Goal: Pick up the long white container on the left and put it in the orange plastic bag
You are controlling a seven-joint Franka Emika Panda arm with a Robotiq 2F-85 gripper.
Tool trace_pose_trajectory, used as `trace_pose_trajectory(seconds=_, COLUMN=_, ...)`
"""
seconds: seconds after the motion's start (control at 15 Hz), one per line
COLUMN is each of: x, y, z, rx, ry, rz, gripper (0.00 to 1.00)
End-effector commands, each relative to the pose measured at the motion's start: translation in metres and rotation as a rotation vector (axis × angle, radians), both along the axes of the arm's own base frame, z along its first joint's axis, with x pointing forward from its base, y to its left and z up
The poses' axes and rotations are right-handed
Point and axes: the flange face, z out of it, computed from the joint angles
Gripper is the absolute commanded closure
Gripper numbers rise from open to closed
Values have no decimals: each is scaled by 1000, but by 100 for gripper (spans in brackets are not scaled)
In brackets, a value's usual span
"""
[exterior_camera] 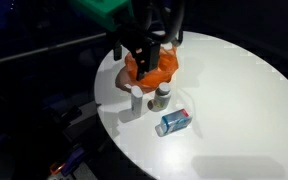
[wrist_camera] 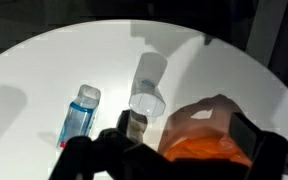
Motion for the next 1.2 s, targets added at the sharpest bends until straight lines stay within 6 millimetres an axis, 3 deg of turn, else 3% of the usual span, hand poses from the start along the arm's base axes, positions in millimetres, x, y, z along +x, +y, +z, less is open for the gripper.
trace_pose_trajectory(seconds=0.0, x=12, y=-2, z=-21, rx=-48, ry=50, rz=-13, gripper=0)
trace_pose_trajectory(seconds=0.4, x=16, y=-4, z=-47, rx=-91, ry=85, rz=63, gripper=0)
trace_pose_trajectory(seconds=1.13, x=16, y=-6, z=-70, rx=-106, ry=39, rz=63, gripper=0)
